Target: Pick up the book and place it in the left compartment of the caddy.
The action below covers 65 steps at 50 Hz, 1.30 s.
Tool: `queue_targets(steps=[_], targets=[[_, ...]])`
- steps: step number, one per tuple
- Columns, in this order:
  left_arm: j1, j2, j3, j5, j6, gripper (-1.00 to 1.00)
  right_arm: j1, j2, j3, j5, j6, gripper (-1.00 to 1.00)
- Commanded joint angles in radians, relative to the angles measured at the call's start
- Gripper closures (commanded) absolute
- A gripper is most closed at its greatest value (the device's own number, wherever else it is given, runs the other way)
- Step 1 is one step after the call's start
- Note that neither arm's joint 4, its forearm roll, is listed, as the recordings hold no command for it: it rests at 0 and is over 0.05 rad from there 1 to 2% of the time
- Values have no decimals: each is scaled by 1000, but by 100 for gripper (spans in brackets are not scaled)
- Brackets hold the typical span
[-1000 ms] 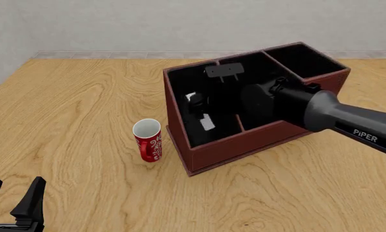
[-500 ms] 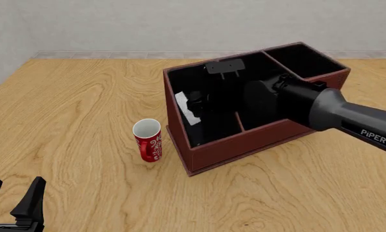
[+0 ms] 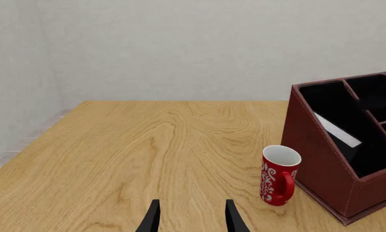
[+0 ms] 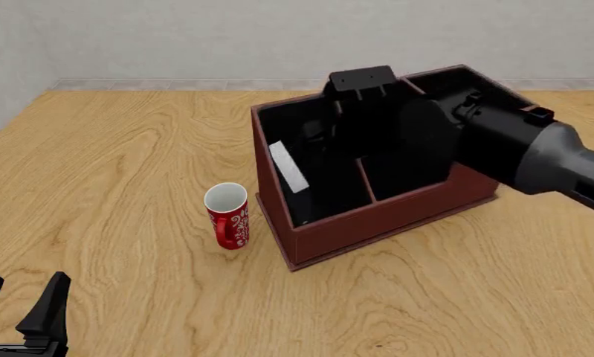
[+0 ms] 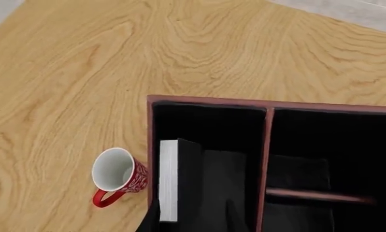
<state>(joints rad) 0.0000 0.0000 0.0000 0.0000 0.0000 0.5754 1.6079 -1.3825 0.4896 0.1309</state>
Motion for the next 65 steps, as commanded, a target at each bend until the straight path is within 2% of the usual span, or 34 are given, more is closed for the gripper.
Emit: queue_targets(steps=[1, 15, 26, 27, 29, 31, 33, 35, 38, 40, 42, 43, 45, 48, 51, 53, 55, 65], targets=[[0, 0, 0, 0, 0, -100, -5, -55, -5, 41, -19, -100], [0, 0, 0, 0, 0, -100, -6, -153, 48, 52, -32, -100], [0, 0, 0, 0, 0, -100, -3, -268, 151, 8, -37, -100], [0, 0, 0, 0, 0, -100, 6, -285, 168, -4, -7, -100], [0, 0, 0, 0, 0, -100, -4, -310, 189, -17, -27, -100], [0, 0, 0, 0, 0, -100, 8, -330, 212, -30, 6, -100], [0, 0, 0, 0, 0, -100, 7, -355, 241, -47, -4, -100], [0, 0, 0, 0, 0, -100, 18, -382, 273, -64, 22, -100], [0, 0, 0, 0, 0, -100, 19, -414, 303, -84, 22, -100], [0, 0, 0, 0, 0, -100, 32, -438, 332, -96, 49, -100], [0, 0, 0, 0, 0, -100, 33, -468, 358, -107, 40, -100], [0, 0, 0, 0, 0, -100, 51, -493, 381, -121, 73, -100], [0, 0, 0, 0, 0, -100, 60, -508, 396, -129, 95, -100], [0, 0, 0, 0, 0, -100, 59, -550, 444, -156, 88, -100], [0, 0, 0, 0, 0, -100, 74, -599, 511, -195, 143, -100], [0, 0, 0, 0, 0, -100, 79, -626, 552, -212, 145, -100], [0, 0, 0, 0, 0, -100, 86, -659, 595, -231, 171, -100], [0, 0, 0, 0, 0, -100, 101, -785, 672, -216, 162, -100]])
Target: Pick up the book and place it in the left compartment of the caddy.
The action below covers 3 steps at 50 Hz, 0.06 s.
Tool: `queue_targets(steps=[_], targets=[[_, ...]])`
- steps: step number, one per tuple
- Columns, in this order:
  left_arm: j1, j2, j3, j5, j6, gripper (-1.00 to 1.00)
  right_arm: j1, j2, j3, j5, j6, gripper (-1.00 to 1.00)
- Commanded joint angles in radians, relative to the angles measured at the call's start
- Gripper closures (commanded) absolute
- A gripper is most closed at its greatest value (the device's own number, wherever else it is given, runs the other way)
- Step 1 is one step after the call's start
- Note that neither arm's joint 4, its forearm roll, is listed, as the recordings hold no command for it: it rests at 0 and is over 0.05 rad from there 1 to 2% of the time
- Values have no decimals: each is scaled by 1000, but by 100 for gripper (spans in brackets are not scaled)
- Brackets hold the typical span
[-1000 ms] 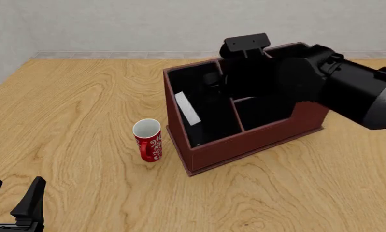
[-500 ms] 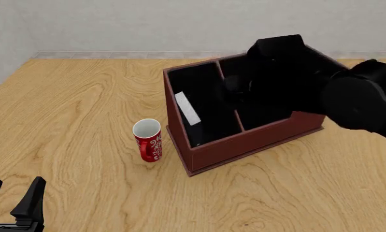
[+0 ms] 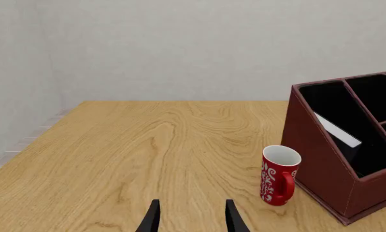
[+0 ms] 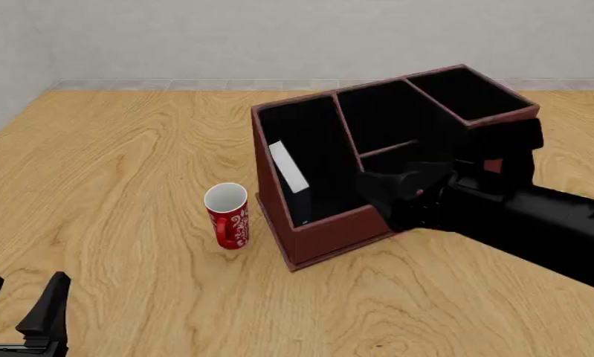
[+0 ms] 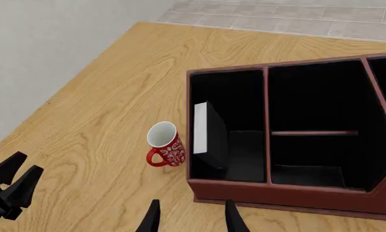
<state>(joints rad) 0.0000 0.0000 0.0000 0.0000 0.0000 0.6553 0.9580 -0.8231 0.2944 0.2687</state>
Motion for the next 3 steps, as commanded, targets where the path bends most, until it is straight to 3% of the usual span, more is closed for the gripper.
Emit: queue_targets(steps=[1, 3], targets=[[0, 0, 0, 0, 0, -100, 22, -162, 119, -11, 17, -100], [0, 0, 0, 0, 0, -100, 27, -186, 127, 0, 15, -100]])
